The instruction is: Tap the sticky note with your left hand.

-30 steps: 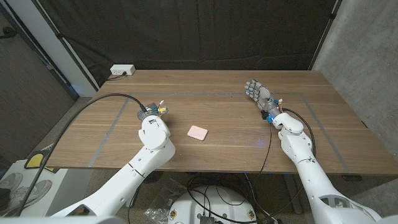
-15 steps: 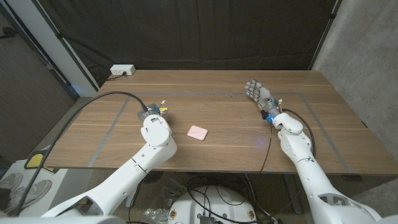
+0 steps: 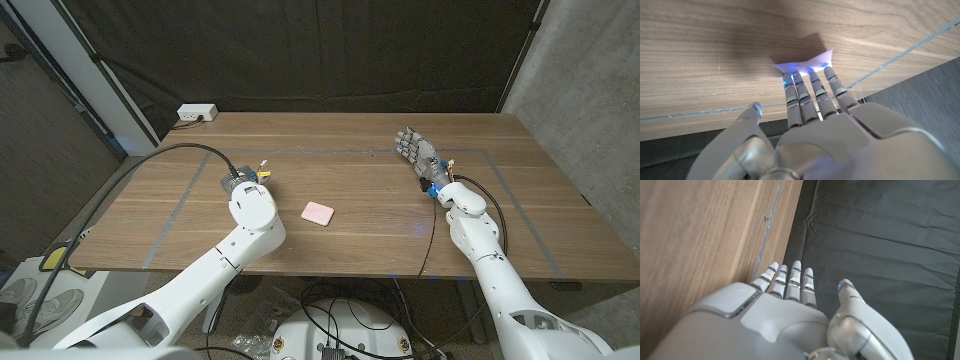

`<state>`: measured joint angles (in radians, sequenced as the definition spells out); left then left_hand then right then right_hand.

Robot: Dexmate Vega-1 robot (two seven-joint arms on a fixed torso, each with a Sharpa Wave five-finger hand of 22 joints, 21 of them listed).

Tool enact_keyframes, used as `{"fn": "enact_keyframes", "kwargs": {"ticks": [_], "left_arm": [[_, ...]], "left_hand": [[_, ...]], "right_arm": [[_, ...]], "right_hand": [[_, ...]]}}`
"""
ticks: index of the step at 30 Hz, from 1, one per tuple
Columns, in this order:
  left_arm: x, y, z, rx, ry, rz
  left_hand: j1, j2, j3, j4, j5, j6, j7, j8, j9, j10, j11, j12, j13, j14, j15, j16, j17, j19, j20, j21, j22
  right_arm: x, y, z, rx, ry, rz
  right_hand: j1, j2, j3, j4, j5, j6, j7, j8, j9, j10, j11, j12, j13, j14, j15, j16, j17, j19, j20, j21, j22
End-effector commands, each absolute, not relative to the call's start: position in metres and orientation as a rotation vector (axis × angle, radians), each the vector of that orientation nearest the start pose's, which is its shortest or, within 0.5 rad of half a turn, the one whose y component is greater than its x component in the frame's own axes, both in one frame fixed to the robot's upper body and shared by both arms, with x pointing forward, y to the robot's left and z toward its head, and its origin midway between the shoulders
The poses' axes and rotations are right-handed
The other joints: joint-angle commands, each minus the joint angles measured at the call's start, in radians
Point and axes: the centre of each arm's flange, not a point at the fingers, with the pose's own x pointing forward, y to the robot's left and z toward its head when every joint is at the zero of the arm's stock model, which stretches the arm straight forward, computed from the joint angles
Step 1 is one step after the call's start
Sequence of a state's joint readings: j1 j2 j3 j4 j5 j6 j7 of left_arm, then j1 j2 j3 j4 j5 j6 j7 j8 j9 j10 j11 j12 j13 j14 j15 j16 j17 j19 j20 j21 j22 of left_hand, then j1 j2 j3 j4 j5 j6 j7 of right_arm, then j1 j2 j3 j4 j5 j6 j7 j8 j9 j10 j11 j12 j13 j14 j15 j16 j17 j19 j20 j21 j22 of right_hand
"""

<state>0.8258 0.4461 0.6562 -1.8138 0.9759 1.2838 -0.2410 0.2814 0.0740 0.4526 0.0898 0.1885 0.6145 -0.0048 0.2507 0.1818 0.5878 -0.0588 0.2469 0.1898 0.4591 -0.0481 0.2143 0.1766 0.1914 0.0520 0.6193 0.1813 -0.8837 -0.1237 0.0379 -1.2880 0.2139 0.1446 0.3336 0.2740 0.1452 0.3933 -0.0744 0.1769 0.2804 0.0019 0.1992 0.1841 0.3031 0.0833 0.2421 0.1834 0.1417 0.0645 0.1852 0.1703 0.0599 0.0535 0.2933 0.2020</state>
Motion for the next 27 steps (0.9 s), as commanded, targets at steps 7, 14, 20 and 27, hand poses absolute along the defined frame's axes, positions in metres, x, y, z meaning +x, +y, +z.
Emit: {"fn": "enact_keyframes", "kwargs": {"ticks": [7, 14, 20, 27], "left_arm": [[0.5947, 0.2547, -0.0417, 1.166, 0.221, 0.534], [0.5976, 0.2548, -0.0432, 1.186, 0.229, 0.507], [0.5965, 0.2515, -0.0395, 1.235, 0.268, 0.522], [0.5973, 0.2526, -0.0372, 1.248, 0.249, 0.525]], "left_hand": [[-0.01, -0.017, -0.01, 0.011, 0.006, 0.022, 0.013, -0.005, 0.002, 0.017, 0.006, -0.006, 0.0, 0.011, -0.058, -0.004, 0.002, 0.016, -0.004, 0.007, 0.001], [-0.027, -0.022, -0.022, 0.026, 0.013, 0.125, -0.023, 0.009, 0.006, -0.011, 0.0, -0.036, 0.001, 0.002, -0.056, -0.023, 0.002, 0.061, 0.016, 0.007, 0.0], [-0.042, -0.039, -0.039, 0.034, 0.016, 0.027, -0.107, -0.054, 0.004, 0.006, 0.011, -0.043, 0.004, 0.039, -0.025, -0.018, 0.007, 0.053, 0.017, -0.015, 0.001], [-0.058, -0.057, -0.058, 0.039, 0.02, -0.038, -0.117, -0.07, 0.005, -0.054, 0.006, -0.062, 0.005, 0.005, -0.017, -0.026, 0.01, 0.043, 0.021, -0.029, 0.002]], "right_arm": [[0.6601, -0.2635, -0.0348, 0.031, -0.583, 0.25], [0.6603, -0.2605, -0.0344, 0.028, -0.589, 0.242], [0.6605, -0.2581, -0.0318, 0.031, -0.602, 0.232], [0.6609, -0.2562, -0.0318, 0.037, -0.606, 0.227]], "right_hand": [[-0.001, -0.007, 0.003, 0.007, 0.0, 0.007, 0.0, -0.003, 0.001, 0.013, 0.004, 0.0, 0.004, 0.015, -0.002, 0.002, 0.007, 0.011, -0.004, -0.001, 0.006], [-0.009, -0.006, 0.002, 0.013, 0.0, 0.007, 0.002, -0.004, 0.001, 0.015, 0.004, 0.0, 0.004, 0.018, -0.004, 0.003, 0.008, 0.014, -0.004, 0.0, 0.006], [-0.013, -0.005, 0.002, 0.016, 0.0, 0.006, 0.001, -0.005, 0.001, 0.018, 0.007, 0.0, 0.004, 0.026, -0.006, 0.006, 0.009, 0.021, -0.006, 0.002, 0.006], [-0.015, -0.004, 0.003, 0.019, 0.0, 0.005, -0.001, -0.005, 0.001, 0.022, 0.008, 0.0, 0.004, 0.034, -0.006, 0.008, 0.009, 0.025, -0.006, 0.004, 0.006]]}}
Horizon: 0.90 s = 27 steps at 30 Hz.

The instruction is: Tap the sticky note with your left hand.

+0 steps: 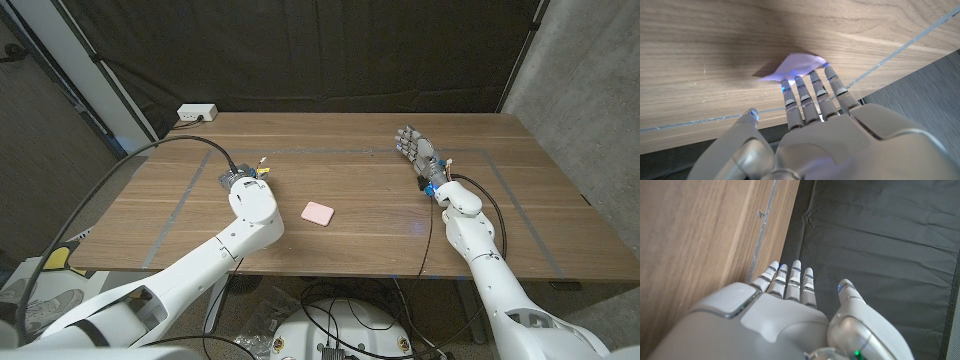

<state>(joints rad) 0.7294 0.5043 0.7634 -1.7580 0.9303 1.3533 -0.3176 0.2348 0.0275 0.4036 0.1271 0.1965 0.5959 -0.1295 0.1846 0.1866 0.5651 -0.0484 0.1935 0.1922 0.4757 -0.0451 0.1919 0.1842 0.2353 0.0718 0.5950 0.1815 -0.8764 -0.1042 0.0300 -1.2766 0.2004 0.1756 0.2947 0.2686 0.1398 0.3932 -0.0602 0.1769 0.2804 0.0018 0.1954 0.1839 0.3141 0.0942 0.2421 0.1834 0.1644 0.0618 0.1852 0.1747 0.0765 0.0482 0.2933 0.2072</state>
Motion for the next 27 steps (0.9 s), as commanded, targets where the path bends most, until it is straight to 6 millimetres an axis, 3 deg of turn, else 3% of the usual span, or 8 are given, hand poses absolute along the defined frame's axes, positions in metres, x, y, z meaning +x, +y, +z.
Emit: {"fn": "enact_keyframes", "kwargs": {"ticks": [1, 6, 15, 23, 24, 27], "left_arm": [[0.597, 0.252, -0.037, 1.247, 0.238, 0.527], [0.589, 0.25, -0.033, 1.254, 0.15, 0.542], [0.57, 0.241, -0.024, 1.234, 0.007, 0.561], [0.556, 0.233, -0.02, 1.232, -0.076, 0.568], [0.556, 0.233, -0.019, 1.232, -0.079, 0.569], [0.555, 0.232, -0.02, 1.228, -0.083, 0.575]], "left_hand": [[-0.014, -0.012, -0.011, 0.003, 0.012, -0.031, 0.003, -0.006, 0.0, -0.038, -0.007, -0.009, 0.003, -0.013, -0.02, -0.004, 0.002, -0.001, 0.002, -0.005, 0.002], [-0.018, -0.015, -0.018, 0.003, 0.019, -0.101, -0.058, -0.008, 0.001, -0.089, -0.02, -0.014, 0.004, -0.05, -0.014, -0.009, 0.002, -0.02, 0.002, -0.022, 0.003], [-0.013, -0.014, -0.019, -0.001, 0.022, -0.134, -0.077, -0.007, 0.001, -0.134, -0.03, -0.016, 0.004, -0.083, -0.02, -0.011, 0.002, -0.05, 0.0, -0.039, 0.004], [-0.009, -0.014, -0.02, -0.004, 0.024, -0.091, -0.078, 0.015, 0.001, -0.108, -0.034, 0.002, 0.004, -0.073, -0.03, -0.001, 0.003, -0.054, 0.0, -0.046, 0.004], [-0.007, -0.014, -0.02, -0.006, 0.024, -0.068, -0.066, 0.024, 0.001, -0.098, -0.037, 0.007, 0.005, -0.07, -0.034, 0.001, 0.003, -0.054, 0.0, -0.048, 0.005], [-0.007, -0.014, -0.026, -0.006, 0.024, 0.044, 0.014, 0.059, 0.003, 0.006, -0.033, 0.038, 0.007, -0.037, -0.049, 0.016, 0.004, -0.05, -0.001, -0.057, 0.006]], "right_arm": [[0.661, -0.256, -0.032, 0.039, -0.606, 0.225], [0.661, -0.256, -0.033, 0.041, -0.605, 0.221], [0.66, -0.256, -0.033, 0.045, -0.607, 0.22], [0.659, -0.255, -0.033, 0.05, -0.61, 0.221], [0.66, -0.255, -0.033, 0.051, -0.611, 0.22], [0.659, -0.256, -0.034, 0.055, -0.615, 0.215]], "right_hand": [[-0.011, 0.002, 0.003, 0.005, 0.0, 0.005, -0.001, -0.002, 0.001, 0.012, -0.003, 0.001, 0.004, 0.012, -0.004, 0.008, 0.004, 0.009, -0.001, 0.004, 0.001], [-0.012, 0.002, 0.004, 0.006, 0.0, 0.005, -0.001, -0.002, 0.001, 0.012, -0.003, 0.0, 0.004, 0.014, -0.004, 0.007, 0.004, 0.009, -0.001, 0.004, 0.001], [-0.012, 0.002, 0.005, 0.006, 0.001, 0.005, -0.003, -0.002, 0.001, 0.012, -0.003, -0.001, 0.004, 0.016, -0.004, 0.006, 0.003, 0.011, -0.001, 0.004, 0.002], [-0.013, 0.002, 0.006, 0.007, 0.001, 0.002, -0.006, -0.004, 0.001, 0.012, -0.006, -0.002, 0.004, 0.017, -0.004, 0.005, 0.003, 0.011, -0.001, 0.004, 0.002], [-0.014, 0.002, 0.006, 0.007, 0.001, 0.001, -0.006, -0.004, 0.001, 0.012, -0.006, -0.002, 0.004, 0.018, -0.004, 0.005, 0.003, 0.011, -0.001, 0.004, 0.002], [-0.016, 0.001, 0.006, 0.009, 0.001, -0.006, -0.009, -0.007, 0.001, 0.009, -0.003, -0.004, 0.004, 0.018, -0.003, 0.005, 0.003, 0.012, -0.002, 0.004, 0.002]]}}
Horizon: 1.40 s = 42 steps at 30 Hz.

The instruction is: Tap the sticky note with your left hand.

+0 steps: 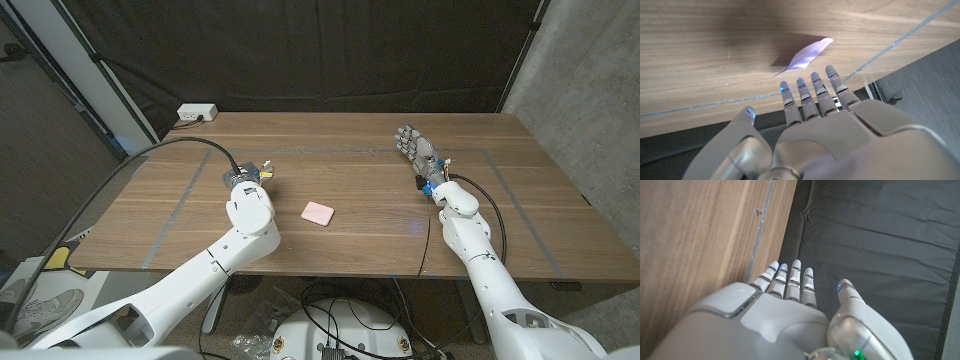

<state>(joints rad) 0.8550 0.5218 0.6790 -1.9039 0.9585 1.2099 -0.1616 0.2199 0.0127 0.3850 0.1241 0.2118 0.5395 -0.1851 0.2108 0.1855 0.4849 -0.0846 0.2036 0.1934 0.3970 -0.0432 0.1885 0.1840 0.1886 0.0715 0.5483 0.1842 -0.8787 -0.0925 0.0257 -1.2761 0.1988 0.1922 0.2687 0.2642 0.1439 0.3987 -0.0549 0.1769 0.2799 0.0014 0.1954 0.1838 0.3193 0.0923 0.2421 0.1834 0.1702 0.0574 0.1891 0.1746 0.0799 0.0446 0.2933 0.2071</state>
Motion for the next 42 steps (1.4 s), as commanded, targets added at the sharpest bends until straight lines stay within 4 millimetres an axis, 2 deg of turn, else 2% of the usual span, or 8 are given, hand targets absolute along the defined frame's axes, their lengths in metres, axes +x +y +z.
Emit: {"fn": "enact_keyframes", "kwargs": {"ticks": [1, 2, 4, 6, 14, 19, 30, 42], "left_arm": [[0.555, 0.232, -0.02, 1.226, -0.079, 0.573], [0.556, 0.232, -0.021, 1.224, -0.071, 0.571], [0.557, 0.233, -0.022, 1.23, -0.061, 0.581], [0.558, 0.232, -0.023, 1.238, -0.055, 0.586], [0.564, 0.233, -0.026, 1.233, -0.009, 0.661], [0.568, 0.235, -0.029, 1.21, 0.021, 0.693], [0.571, 0.237, -0.03, 1.184, 0.048, 0.775], [0.581, 0.242, -0.033, 1.197, 0.116, 0.749]], "left_hand": [[0.005, 0.0, -0.012, -0.001, 0.009, 0.141, 0.102, 0.042, 0.006, 0.118, 0.001, 0.032, 0.006, 0.087, -0.054, 0.033, 0.007, 0.017, -0.003, -0.007, 0.004], [0.004, 0.0, -0.014, 0.0, 0.009, 0.168, 0.107, 0.05, 0.006, 0.14, 0.012, 0.036, 0.007, 0.107, -0.064, 0.038, 0.008, 0.033, -0.002, -0.003, 0.004], [0.003, -0.001, -0.017, 0.0, 0.009, 0.187, 0.117, 0.053, 0.006, 0.155, 0.003, 0.036, 0.007, 0.154, -0.077, 0.052, 0.01, 0.056, -0.003, 0.002, 0.004], [0.004, -0.003, -0.019, -0.001, 0.009, 0.193, 0.129, 0.051, 0.006, 0.186, 0.017, 0.042, 0.008, 0.186, -0.084, 0.059, 0.011, 0.087, -0.005, 0.011, 0.005], [0.018, -0.019, -0.025, -0.011, 0.007, 0.24, 0.181, 0.048, 0.004, 0.259, 0.03, 0.045, 0.007, 0.271, -0.082, 0.065, 0.007, 0.263, -0.008, 0.066, 0.004], [0.022, -0.026, -0.029, -0.011, 0.002, 0.308, 0.211, 0.056, 0.003, 0.34, 0.043, 0.055, 0.006, 0.374, -0.069, 0.083, 0.004, 0.341, -0.018, 0.086, 0.002], [0.023, -0.036, -0.033, -0.011, 0.0, 0.327, 0.242, 0.051, 0.002, 0.36, 0.062, 0.047, 0.005, 0.389, -0.051, 0.073, 0.003, 0.367, -0.011, 0.089, 0.001], [0.019, -0.043, -0.039, -0.009, -0.001, 0.343, 0.249, 0.05, 0.002, 0.371, 0.067, 0.043, 0.005, 0.402, -0.045, 0.07, 0.002, 0.38, -0.009, 0.089, 0.0]], "right_arm": [[0.659, -0.257, -0.035, 0.057, -0.616, 0.213], [0.658, -0.257, -0.035, 0.058, -0.617, 0.21], [0.658, -0.258, -0.035, 0.06, -0.621, 0.206], [0.657, -0.258, -0.036, 0.062, -0.622, 0.203], [0.657, -0.261, -0.037, 0.066, -0.622, 0.194], [0.656, -0.263, -0.039, 0.072, -0.627, 0.181], [0.658, -0.263, -0.039, 0.072, -0.622, 0.182], [0.659, -0.261, -0.037, 0.07, -0.63, 0.182]], "right_hand": [[-0.012, -0.002, 0.001, 0.004, 0.001, -0.006, -0.01, -0.007, 0.002, 0.004, -0.002, -0.004, 0.004, 0.012, 0.001, 0.001, 0.004, 0.009, 0.002, 0.004, 0.002], [-0.012, -0.002, 0.001, 0.004, 0.001, -0.009, -0.011, -0.008, 0.002, 0.004, -0.002, -0.004, 0.004, 0.013, 0.001, 0.001, 0.004, 0.009, 0.002, 0.004, 0.002], [-0.014, -0.002, 0.001, 0.005, 0.001, -0.014, -0.014, -0.01, 0.002, 0.002, -0.003, -0.005, 0.004, 0.012, 0.001, 0.001, 0.004, 0.009, 0.002, 0.004, 0.002], [-0.016, -0.002, 0.0, 0.007, 0.001, -0.017, -0.014, -0.011, 0.002, 0.002, -0.002, -0.005, 0.004, 0.013, 0.002, 0.001, 0.004, 0.009, 0.002, 0.004, 0.002], [-0.022, -0.002, -0.002, 0.012, 0.001, -0.018, -0.015, -0.01, 0.002, 0.0, -0.001, -0.007, 0.005, 0.014, 0.003, 0.002, 0.006, 0.009, 0.0, 0.004, 0.003], [-0.025, -0.003, -0.002, 0.015, 0.001, -0.019, -0.014, -0.01, 0.002, 0.001, -0.001, -0.008, 0.005, 0.014, 0.002, 0.001, 0.006, 0.009, 0.001, 0.004, 0.003], [-0.031, -0.004, -0.003, 0.019, 0.001, -0.02, -0.013, -0.009, 0.002, 0.001, -0.001, -0.009, 0.005, 0.015, 0.003, 0.0, 0.006, 0.01, 0.0, 0.004, 0.003], [-0.034, -0.006, -0.003, 0.02, 0.001, -0.021, -0.013, -0.009, 0.002, 0.003, -0.002, -0.009, 0.005, 0.016, 0.004, -0.001, 0.005, 0.01, -0.001, 0.003, 0.003]]}}
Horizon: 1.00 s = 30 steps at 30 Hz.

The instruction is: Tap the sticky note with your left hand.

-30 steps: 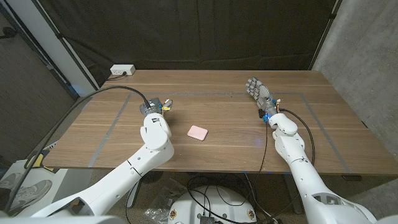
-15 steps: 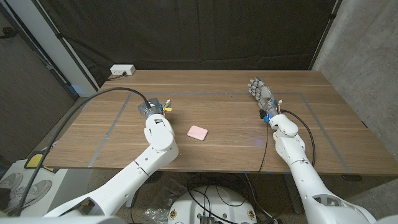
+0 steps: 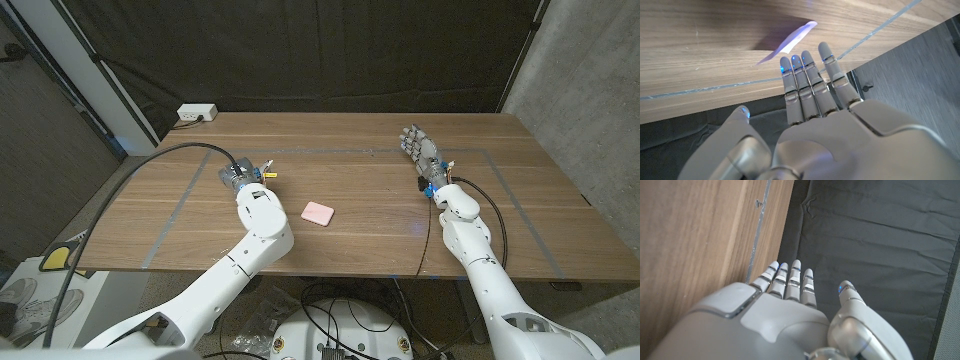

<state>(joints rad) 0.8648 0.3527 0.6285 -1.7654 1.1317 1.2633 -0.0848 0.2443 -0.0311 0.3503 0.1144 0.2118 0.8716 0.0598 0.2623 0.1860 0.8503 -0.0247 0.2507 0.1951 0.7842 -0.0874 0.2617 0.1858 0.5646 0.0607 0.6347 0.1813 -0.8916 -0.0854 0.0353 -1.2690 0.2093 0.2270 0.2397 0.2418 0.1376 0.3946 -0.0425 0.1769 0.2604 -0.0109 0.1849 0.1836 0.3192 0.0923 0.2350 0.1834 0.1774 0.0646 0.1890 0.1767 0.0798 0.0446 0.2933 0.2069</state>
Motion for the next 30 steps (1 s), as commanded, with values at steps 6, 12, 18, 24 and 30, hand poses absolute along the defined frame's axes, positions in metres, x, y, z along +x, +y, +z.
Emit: {"fn": "enact_keyframes", "kwargs": {"ticks": [6, 12, 18, 24, 30], "left_arm": [[0.587, 0.245, -0.035, 1.201, 0.136, 0.724], [0.595, 0.249, -0.037, 1.207, 0.165, 0.711], [0.601, 0.251, -0.038, 1.211, 0.182, 0.695], [0.605, 0.253, -0.037, 1.216, 0.195, 0.684], [0.607, 0.254, -0.037, 1.216, 0.209, 0.681]], "left_hand": [[-0.006, 0.0, -0.005, 0.002, -0.001, 0.014, 0.002, -0.002, 0.001, 0.009, 0.004, -0.005, 0.003, 0.018, -0.005, -0.005, 0.0, 0.003, 0.001, 0.001, 0.003], [-0.007, 0.0, -0.006, 0.003, 0.0, 0.015, 0.002, -0.004, 0.001, 0.009, 0.005, -0.007, 0.003, 0.022, -0.005, -0.006, 0.0, 0.005, 0.0, 0.0, 0.003], [-0.007, -0.001, -0.007, 0.004, 0.0, 0.017, -0.001, -0.006, 0.001, 0.011, 0.001, -0.01, 0.003, 0.024, -0.004, -0.008, 0.0, 0.003, -0.004, -0.003, 0.003], [-0.009, -0.002, -0.009, 0.005, 0.001, 0.019, -0.002, -0.008, 0.001, 0.017, 0.0, -0.011, 0.003, 0.028, -0.008, -0.01, 0.0, 0.0, -0.006, -0.006, 0.002], [-0.01, -0.004, -0.011, 0.006, 0.001, 0.025, -0.002, -0.008, 0.001, 0.023, -0.004, -0.012, 0.003, 0.038, -0.007, -0.01, -0.001, 0.0, -0.006, -0.008, 0.002]], "right_arm": [[0.66, -0.261, -0.036, 0.068, -0.63, 0.177], [0.661, -0.261, -0.036, 0.068, -0.63, 0.175], [0.661, -0.26, -0.035, 0.068, -0.64, 0.169], [0.662, -0.26, -0.034, 0.07, -0.644, 0.163], [0.664, -0.259, -0.033, 0.07, -0.65, 0.156]], "right_hand": [[-0.012, 0.0, 0.002, 0.008, 0.002, -0.002, 0.001, 0.002, 0.002, 0.003, -0.002, -0.002, 0.005, 0.01, -0.004, -0.001, 0.002, 0.01, -0.001, 0.003, 0.003], [-0.013, -0.001, 0.002, 0.008, 0.002, -0.002, 0.002, 0.003, 0.002, 0.003, -0.002, -0.003, 0.005, 0.01, -0.004, -0.001, 0.002, 0.01, -0.001, 0.003, 0.003], [-0.013, -0.002, 0.002, 0.008, 0.002, -0.003, 0.002, 0.003, 0.002, 0.003, -0.002, -0.003, 0.005, 0.011, -0.003, -0.002, 0.002, 0.011, -0.001, 0.003, 0.004], [-0.014, -0.003, 0.003, 0.008, 0.002, -0.003, 0.002, 0.003, 0.002, 0.005, -0.002, -0.003, 0.005, 0.013, -0.005, -0.002, 0.001, 0.012, 0.0, 0.003, 0.004], [-0.015, -0.004, 0.003, 0.009, 0.003, -0.002, 0.002, 0.004, 0.002, 0.006, -0.002, -0.003, 0.005, 0.014, -0.005, -0.002, 0.001, 0.012, -0.001, 0.003, 0.004]]}}
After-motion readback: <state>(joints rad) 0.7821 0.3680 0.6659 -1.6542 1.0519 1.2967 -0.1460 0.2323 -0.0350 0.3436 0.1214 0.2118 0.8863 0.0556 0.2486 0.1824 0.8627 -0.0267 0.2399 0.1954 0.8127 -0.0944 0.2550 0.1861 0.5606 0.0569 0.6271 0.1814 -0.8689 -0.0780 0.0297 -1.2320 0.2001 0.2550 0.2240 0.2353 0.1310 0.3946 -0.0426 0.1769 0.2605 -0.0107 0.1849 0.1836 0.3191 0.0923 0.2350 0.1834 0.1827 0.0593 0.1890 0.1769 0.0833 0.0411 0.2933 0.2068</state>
